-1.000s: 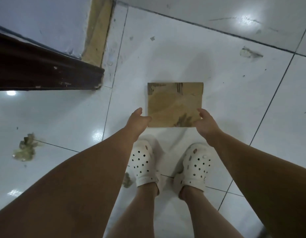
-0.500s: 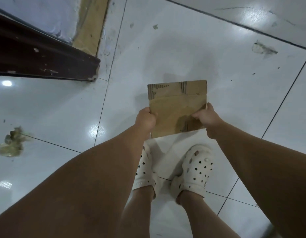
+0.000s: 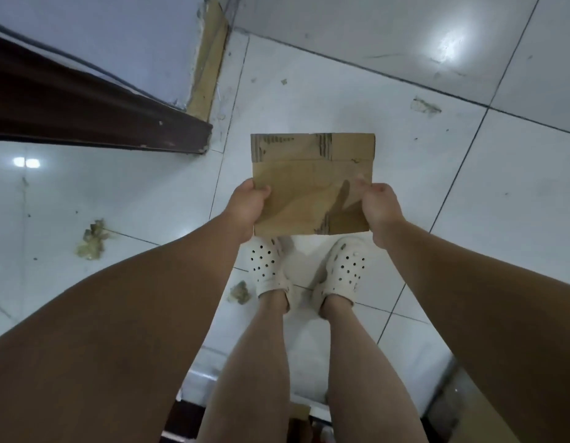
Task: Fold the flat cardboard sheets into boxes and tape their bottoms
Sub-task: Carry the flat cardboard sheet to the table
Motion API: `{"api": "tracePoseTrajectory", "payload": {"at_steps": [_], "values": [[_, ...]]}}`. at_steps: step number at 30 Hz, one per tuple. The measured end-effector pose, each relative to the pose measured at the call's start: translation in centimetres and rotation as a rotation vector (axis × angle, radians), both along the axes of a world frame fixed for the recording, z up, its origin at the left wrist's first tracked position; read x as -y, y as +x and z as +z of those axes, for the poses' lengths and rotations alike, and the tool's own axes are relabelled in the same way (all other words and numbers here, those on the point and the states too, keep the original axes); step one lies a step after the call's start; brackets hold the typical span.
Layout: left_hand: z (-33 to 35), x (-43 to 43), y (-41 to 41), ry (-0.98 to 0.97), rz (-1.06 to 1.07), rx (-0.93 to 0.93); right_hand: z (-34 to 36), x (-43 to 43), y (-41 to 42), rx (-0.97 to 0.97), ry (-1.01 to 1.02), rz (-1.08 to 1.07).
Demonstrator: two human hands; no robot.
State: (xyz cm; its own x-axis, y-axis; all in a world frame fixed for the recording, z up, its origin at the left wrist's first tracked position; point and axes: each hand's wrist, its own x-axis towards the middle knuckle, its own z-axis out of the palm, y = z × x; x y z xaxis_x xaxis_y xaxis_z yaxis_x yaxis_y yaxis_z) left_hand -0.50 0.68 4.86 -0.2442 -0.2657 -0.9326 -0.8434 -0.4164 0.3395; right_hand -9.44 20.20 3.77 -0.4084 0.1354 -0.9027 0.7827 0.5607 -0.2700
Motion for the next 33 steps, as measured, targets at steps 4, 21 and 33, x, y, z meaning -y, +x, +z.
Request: {"api": "tracePoseTrajectory", "payload": {"at_steps": [4,21,33], "values": [[6.8,0.4,-0.9,-0.036,-0.023,-0.04,7.1,-0.3,-0.1,-0.051,-0.018,0.023],[40.9,1.3,-5.8,-0.062,-0.004,-0.409,43.6,-1.0,-5.5,-0.41,-0.401,-0.285],[76.6,-1.9,-19.9,-0.079,-0.306,-1.151,79.6,-5.2,-15.4,-1.116,-0.549,-0.51]]}}
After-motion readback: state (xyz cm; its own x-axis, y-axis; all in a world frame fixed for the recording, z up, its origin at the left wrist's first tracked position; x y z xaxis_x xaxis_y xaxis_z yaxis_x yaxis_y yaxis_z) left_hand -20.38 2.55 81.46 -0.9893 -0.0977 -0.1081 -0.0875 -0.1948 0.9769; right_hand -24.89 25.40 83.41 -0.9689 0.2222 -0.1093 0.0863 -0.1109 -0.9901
